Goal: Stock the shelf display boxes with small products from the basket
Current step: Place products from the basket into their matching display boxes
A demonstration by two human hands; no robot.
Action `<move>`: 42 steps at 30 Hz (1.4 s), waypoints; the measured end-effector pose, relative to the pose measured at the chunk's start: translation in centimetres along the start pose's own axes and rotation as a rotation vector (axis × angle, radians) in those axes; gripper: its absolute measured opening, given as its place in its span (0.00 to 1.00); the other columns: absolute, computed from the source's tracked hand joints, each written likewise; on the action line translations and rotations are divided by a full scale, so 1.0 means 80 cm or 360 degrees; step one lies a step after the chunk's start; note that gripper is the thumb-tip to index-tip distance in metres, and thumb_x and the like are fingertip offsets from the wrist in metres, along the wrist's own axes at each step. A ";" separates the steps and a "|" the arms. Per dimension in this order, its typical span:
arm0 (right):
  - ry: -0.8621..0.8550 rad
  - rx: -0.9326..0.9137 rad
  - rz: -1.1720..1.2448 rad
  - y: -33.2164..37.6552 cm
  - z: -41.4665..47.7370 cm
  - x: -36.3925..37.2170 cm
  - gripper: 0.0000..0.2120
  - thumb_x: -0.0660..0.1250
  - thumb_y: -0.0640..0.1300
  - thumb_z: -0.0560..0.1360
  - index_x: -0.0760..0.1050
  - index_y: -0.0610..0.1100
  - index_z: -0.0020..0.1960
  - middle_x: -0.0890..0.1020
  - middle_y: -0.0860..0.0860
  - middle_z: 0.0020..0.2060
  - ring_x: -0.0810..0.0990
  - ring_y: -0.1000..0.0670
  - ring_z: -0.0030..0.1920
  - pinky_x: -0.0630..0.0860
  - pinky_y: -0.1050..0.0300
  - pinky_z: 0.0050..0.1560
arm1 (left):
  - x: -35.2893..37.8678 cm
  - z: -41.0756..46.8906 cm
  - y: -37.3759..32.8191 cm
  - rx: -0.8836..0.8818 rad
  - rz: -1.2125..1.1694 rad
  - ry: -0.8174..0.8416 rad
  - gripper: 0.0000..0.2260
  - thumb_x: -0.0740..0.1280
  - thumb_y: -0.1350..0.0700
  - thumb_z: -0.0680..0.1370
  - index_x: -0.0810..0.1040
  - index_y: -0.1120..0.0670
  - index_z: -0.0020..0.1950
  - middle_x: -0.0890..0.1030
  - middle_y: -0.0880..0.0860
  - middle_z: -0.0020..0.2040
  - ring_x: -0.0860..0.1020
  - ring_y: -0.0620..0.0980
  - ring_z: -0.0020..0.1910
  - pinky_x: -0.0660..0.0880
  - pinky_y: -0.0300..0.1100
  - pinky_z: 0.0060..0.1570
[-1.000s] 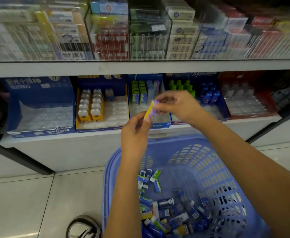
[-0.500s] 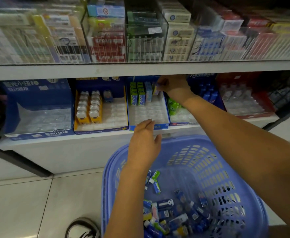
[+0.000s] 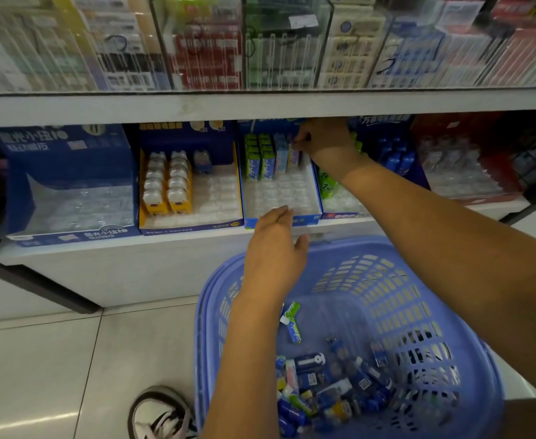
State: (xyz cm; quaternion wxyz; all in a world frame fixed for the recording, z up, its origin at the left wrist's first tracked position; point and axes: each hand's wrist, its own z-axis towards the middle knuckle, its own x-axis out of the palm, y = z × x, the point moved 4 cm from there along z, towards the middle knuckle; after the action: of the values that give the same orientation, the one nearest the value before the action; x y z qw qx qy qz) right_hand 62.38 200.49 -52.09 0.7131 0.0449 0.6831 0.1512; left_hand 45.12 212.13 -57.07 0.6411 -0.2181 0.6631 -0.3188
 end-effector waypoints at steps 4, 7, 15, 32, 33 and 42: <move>0.0147 -0.0011 -0.0081 0.009 -0.013 -0.015 0.13 0.60 0.43 0.80 0.77 0.38 0.59 0.78 0.43 0.60 0.76 0.43 0.59 0.71 0.59 0.53 | -0.006 -0.002 -0.006 0.0006 -0.0026 -0.0023 0.22 0.62 0.53 0.80 0.66 0.56 0.73 0.66 0.51 0.73 0.64 0.48 0.72 0.61 0.37 0.68; 0.0090 -0.0092 -0.0068 0.017 -0.054 -0.034 0.12 0.60 0.42 0.78 0.79 0.38 0.55 0.80 0.43 0.57 0.77 0.44 0.57 0.69 0.60 0.50 | -0.012 -0.012 -0.017 0.0029 -0.0275 -0.0204 0.12 0.61 0.54 0.81 0.78 0.56 0.60 0.79 0.54 0.59 0.78 0.50 0.55 0.73 0.40 0.53; 0.1061 0.0005 0.0060 -0.050 -0.257 0.076 0.14 0.66 0.42 0.74 0.71 0.40 0.32 0.70 0.46 0.29 0.67 0.48 0.31 0.66 0.54 0.35 | 0.101 -0.039 0.025 -0.0199 0.0208 0.0524 0.10 0.61 0.59 0.77 0.78 0.62 0.43 0.80 0.65 0.45 0.78 0.62 0.44 0.71 0.50 0.41; 0.1953 0.0288 -0.0290 -0.162 -0.376 0.305 0.04 0.69 0.41 0.74 0.75 0.43 0.42 0.69 0.48 0.31 0.68 0.50 0.29 0.69 0.56 0.35 | 0.266 -0.148 0.131 -0.0336 0.0753 0.1528 0.10 0.65 0.61 0.77 0.78 0.66 0.53 0.78 0.66 0.53 0.78 0.63 0.51 0.75 0.54 0.50; 0.1965 0.0308 -0.0297 -0.162 -0.375 0.310 0.04 0.68 0.41 0.75 0.77 0.41 0.48 0.69 0.48 0.31 0.67 0.50 0.29 0.69 0.56 0.37 | 0.270 -0.144 0.129 -0.0328 0.0753 0.1491 0.09 0.63 0.62 0.77 0.78 0.66 0.53 0.78 0.66 0.53 0.78 0.63 0.51 0.75 0.53 0.49; 0.1481 0.0723 0.0637 -0.197 -0.322 0.248 0.09 0.69 0.41 0.74 0.74 0.38 0.38 0.77 0.43 0.31 0.75 0.47 0.32 0.74 0.55 0.37 | 0.334 -0.129 0.104 -0.0095 0.0789 0.1441 0.15 0.62 0.64 0.78 0.73 0.62 0.64 0.76 0.61 0.63 0.75 0.59 0.61 0.72 0.51 0.60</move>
State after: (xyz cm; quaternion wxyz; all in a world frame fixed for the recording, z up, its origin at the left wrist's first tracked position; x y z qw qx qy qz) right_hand 39.77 187.35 -77.06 0.2659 0.2549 0.9196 0.1366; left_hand 33.70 200.74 -82.19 0.3396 0.0873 0.9147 -0.2008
